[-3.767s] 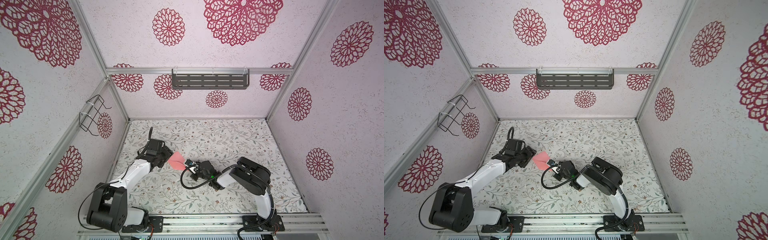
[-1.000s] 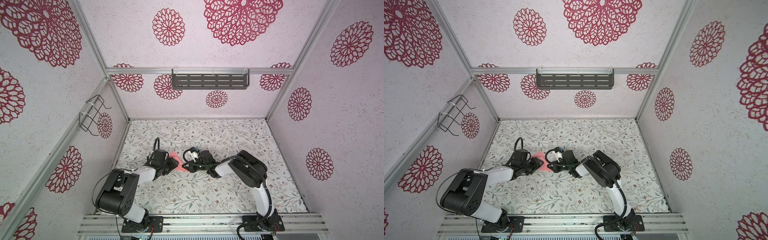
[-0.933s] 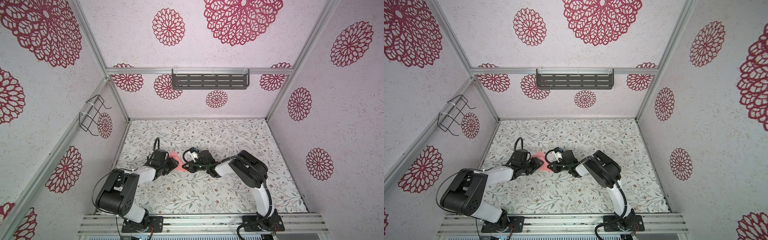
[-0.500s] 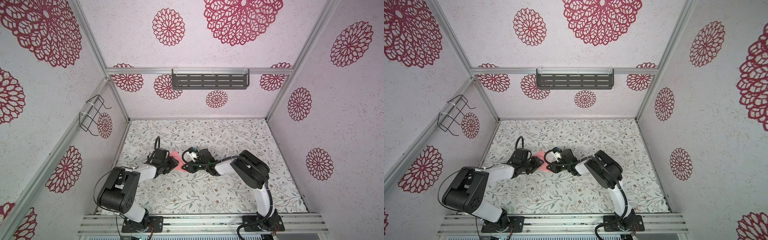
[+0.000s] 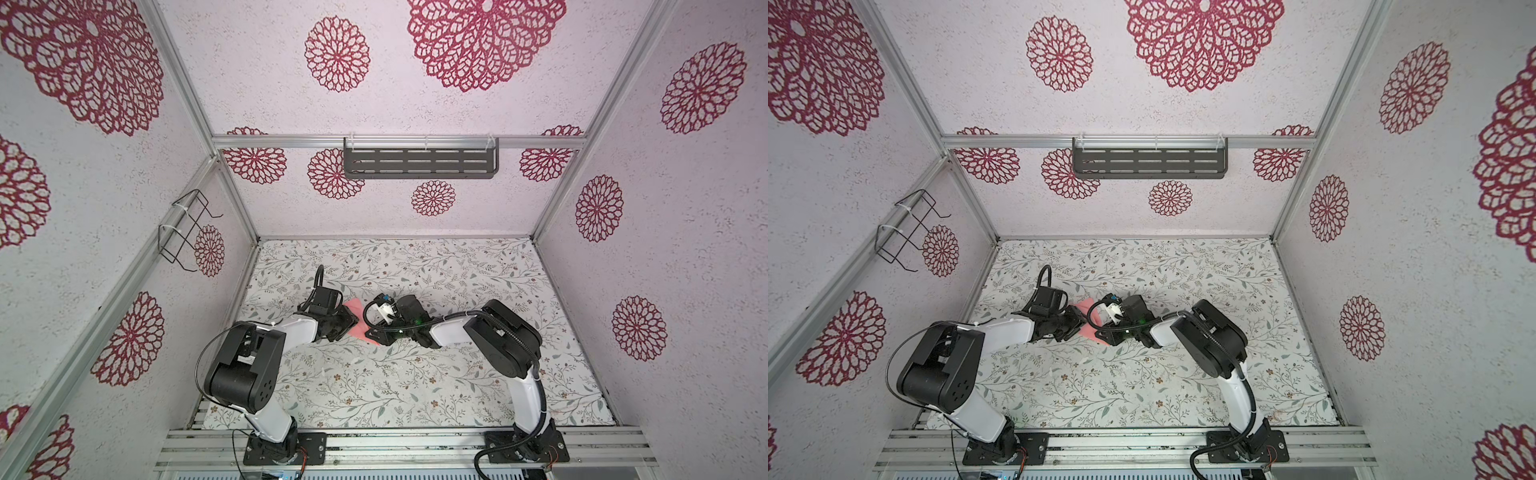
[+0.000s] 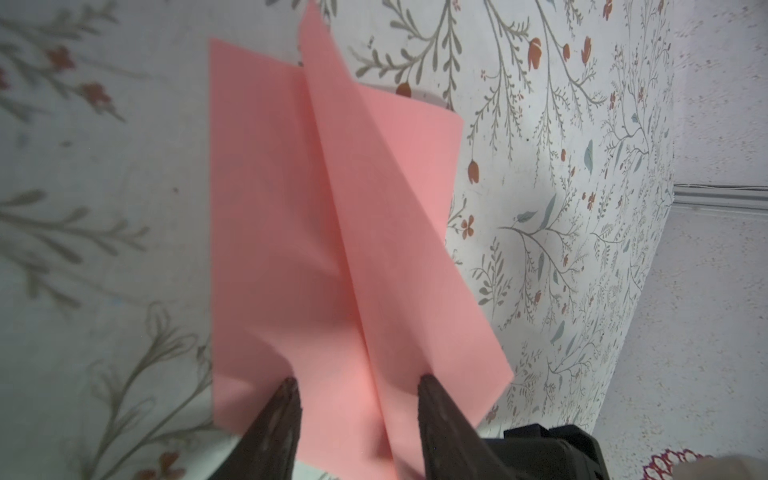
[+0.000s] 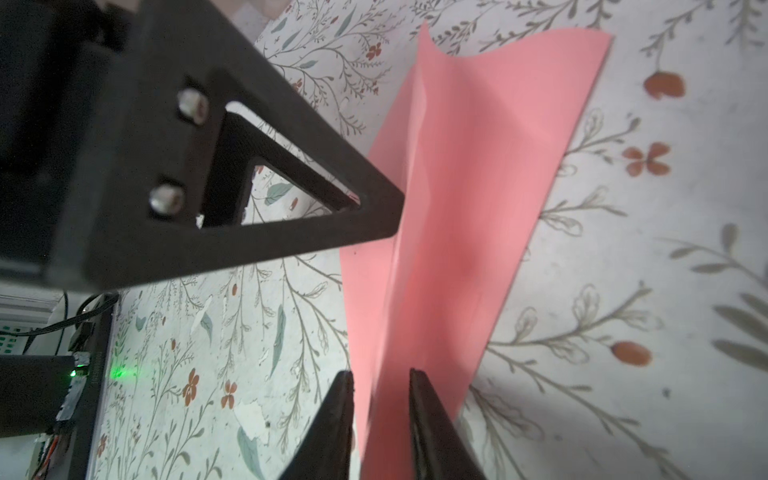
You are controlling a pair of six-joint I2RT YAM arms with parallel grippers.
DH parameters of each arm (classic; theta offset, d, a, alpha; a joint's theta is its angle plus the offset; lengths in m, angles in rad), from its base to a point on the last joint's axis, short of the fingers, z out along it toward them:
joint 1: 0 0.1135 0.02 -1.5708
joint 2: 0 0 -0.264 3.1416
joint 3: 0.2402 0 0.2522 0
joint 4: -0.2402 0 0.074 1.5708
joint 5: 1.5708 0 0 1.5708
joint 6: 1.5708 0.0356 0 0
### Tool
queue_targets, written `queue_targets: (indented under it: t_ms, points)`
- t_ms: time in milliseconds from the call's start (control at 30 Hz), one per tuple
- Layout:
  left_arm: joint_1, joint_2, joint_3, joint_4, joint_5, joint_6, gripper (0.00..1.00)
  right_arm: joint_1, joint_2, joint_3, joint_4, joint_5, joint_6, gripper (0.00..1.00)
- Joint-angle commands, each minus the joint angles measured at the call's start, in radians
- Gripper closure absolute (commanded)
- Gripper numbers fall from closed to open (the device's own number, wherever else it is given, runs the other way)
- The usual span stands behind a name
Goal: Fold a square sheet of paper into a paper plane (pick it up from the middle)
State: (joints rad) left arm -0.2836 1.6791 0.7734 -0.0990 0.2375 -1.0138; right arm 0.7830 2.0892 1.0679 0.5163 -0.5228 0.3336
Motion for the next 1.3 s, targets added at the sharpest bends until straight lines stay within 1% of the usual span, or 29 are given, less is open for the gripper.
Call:
queue_targets:
  t_ms: [0, 200, 333, 400, 467, 533, 767, 867, 967, 1033, 1100, 1167, 1267]
  points:
    - [-0.001, 0.093, -0.03, -0.212, -0.088, -0.012, 0.5, -0.008, -0.043, 0.007, 0.001, 0.026, -0.002, 0.73]
    - [-0.002, 0.151, 0.006, -0.29, -0.107, -0.012, 0.49, -0.008, -0.029, 0.023, -0.018, 0.027, -0.005, 0.77]
    - [-0.001, 0.183, 0.014, -0.303, -0.106, -0.013, 0.49, -0.018, -0.01, 0.039, -0.038, 0.019, 0.016, 0.86]
    - [-0.001, 0.181, 0.012, -0.297, -0.104, -0.015, 0.49, -0.027, -0.002, 0.04, -0.039, 0.005, 0.037, 0.89]
    - [-0.001, 0.171, 0.016, -0.302, -0.106, -0.013, 0.49, -0.033, 0.001, 0.039, -0.033, -0.02, 0.061, 0.94]
    - [-0.001, 0.161, 0.023, -0.308, -0.109, -0.008, 0.49, -0.036, 0.006, 0.041, -0.039, -0.043, 0.079, 0.94]
    - [0.0, 0.128, 0.041, -0.299, -0.086, 0.009, 0.49, -0.042, 0.033, 0.037, 0.001, -0.126, 0.149, 0.93]
    - [-0.001, 0.111, 0.04, -0.293, -0.087, 0.012, 0.48, -0.042, 0.033, 0.032, 0.042, -0.148, 0.176, 0.89]
    - [-0.001, 0.118, 0.035, -0.286, -0.087, 0.011, 0.49, -0.044, 0.014, 0.039, 0.047, -0.138, 0.179, 0.85]
    - [-0.002, 0.124, 0.033, -0.289, -0.087, 0.009, 0.49, -0.045, -0.009, 0.045, 0.024, -0.11, 0.159, 0.78]
    - [-0.002, 0.131, 0.032, -0.288, -0.087, 0.009, 0.5, -0.047, -0.032, 0.043, 0.0, -0.07, 0.136, 0.75]
    - [0.0, 0.134, 0.027, -0.286, -0.089, 0.007, 0.51, -0.047, -0.042, 0.05, -0.034, -0.045, 0.114, 0.74]
    - [-0.001, 0.138, 0.027, -0.285, -0.09, 0.007, 0.53, -0.045, -0.033, 0.063, -0.05, -0.055, 0.111, 0.76]
